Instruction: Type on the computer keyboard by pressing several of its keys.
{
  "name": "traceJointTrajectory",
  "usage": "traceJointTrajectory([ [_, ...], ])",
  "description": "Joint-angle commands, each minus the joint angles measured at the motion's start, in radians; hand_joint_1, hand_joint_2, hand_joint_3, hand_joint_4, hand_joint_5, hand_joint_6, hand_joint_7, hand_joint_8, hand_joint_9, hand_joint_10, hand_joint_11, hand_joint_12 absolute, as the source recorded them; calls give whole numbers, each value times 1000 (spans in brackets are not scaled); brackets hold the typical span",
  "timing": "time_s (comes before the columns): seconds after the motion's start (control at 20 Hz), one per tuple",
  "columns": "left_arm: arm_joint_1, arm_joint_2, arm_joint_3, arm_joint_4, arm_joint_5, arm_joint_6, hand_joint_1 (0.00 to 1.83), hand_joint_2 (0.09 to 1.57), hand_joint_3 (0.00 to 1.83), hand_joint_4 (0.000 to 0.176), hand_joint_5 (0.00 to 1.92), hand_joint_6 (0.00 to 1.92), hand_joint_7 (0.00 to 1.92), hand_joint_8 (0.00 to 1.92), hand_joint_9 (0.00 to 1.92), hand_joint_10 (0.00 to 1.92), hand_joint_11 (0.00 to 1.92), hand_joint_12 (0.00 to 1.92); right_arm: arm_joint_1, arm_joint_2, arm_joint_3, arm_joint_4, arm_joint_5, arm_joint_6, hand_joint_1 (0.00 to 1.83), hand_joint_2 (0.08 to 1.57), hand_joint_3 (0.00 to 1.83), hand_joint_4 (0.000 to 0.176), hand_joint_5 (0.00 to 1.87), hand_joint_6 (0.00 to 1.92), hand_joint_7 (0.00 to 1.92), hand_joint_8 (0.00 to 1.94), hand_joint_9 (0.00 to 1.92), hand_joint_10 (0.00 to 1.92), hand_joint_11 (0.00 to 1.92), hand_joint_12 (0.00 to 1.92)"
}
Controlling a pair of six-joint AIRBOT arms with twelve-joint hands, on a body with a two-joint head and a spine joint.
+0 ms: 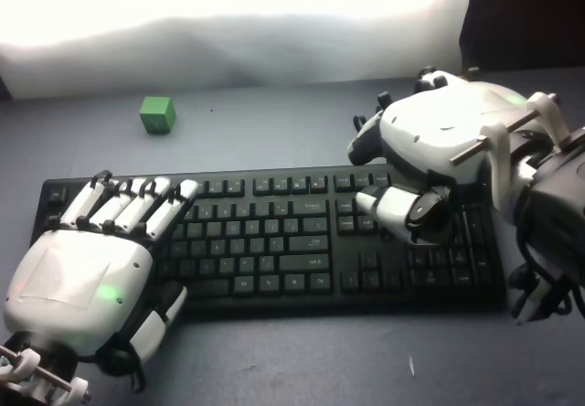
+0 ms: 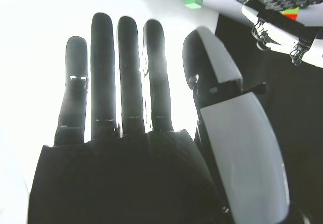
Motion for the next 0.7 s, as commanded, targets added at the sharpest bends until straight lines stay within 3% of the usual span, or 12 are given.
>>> traceJointTrajectory([
  [0.0, -1, -7, 7, 20, -94, 8, 1185, 1207, 0, 47, 159, 1, 165, 1, 186, 1, 0, 597, 20, 4, -2, -75, 40, 9, 682, 1348, 9, 0, 680, 10, 627, 1, 633, 7, 12, 1367],
  [0.15, -3, -8, 7, 20, -94, 6, 1292, 1174, 0, 44, 160, 2, 159, 1, 210, 10, 0, 610, 24, 3, -2, -75, 40, 19, 738, 1322, 0, 0, 685, 9, 652, 8, 647, 11, 10, 1370],
  [0.25, -3, -8, 6, 19, -94, 4, 1230, 1185, 0, 49, 135, 0, 143, 0, 203, 5, 0, 579, 22, 1, -2, -75, 39, 19, 726, 1326, 0, 0, 665, 2, 633, 1, 630, 3, 1, 1361],
  [0.3, -3, -8, 4, 16, -94, 4, 992, 1211, 1, 54, 101, 6, 152, 4, 196, 5, 0, 607, 22, 0, -2, -76, 39, 19, 711, 1329, 0, 0, 648, 0, 638, 2, 632, 3, 32, 1356],
  [0.35, -2, -8, 3, 15, -94, 4, 992, 1211, 1, 54, 101, 6, 152, 4, 196, 5, 0, 607, 23, 0, -2, -76, 39, 19, 711, 1329, 0, 0, 648, 0, 638, 2, 632, 3, 32, 1356],
  [0.4, -2, -8, 2, 15, -94, 3, 788, 1180, 0, 63, 142, 12, 223, 13, 259, 20, 0, 752, 23, 0, -2, -76, 39, 19, 725, 1323, 0, 0, 661, 5, 642, 3, 639, 5, 32, 1353],
  [0.45, -2, -8, 1, 14, -94, 1, 788, 1180, 0, 63, 142, 12, 223, 13, 259, 20, 0, 752, 23, 0, -2, -76, 39, 19, 725, 1323, 0, 0, 661, 5, 642, 3, 639, 5, 32, 1353],
  [0.5, -3, -8, -1, 11, -94, -4, 438, 1220, 7, 55, 187, 11, 261, 5, 274, 11, 0, 744, 23, -1, -2, -76, 40, 19, 699, 1336, 3, 0, 662, 5, 611, 0, 617, 0, 4, 1349],
  [0.55, -4, -8, -3, 9, -94, -7, 226, 1236, 13, 53, 197, 12, 274, 8, 281, 11, 0, 738, 23, -1, -2, -76, 40, 19, 681, 1344, 6, 0, 663, 5, 617, 4, 613, 0, 5, 1354],
  [0.6, -6, -6, -5, 8, -94, -8, 226, 1236, 13, 53, 197, 12, 274, 8, 281, 11, 0, 738, 23, -1, -2, -76, 40, 19, 681, 1344, 6, 0, 663, 5, 617, 4, 613, 0, 5, 1354],
  [0.65, -11, -1, -11, 4, -94, -10, 64, 1228, 1, 30, 281, 30, 315, 12, 309, 16, 0, 761, 23, -1, -2, -76, 40, 19, 639, 1354, 8, 0, 657, 2, 619, 3, 607, 0, 27, 1350],
])
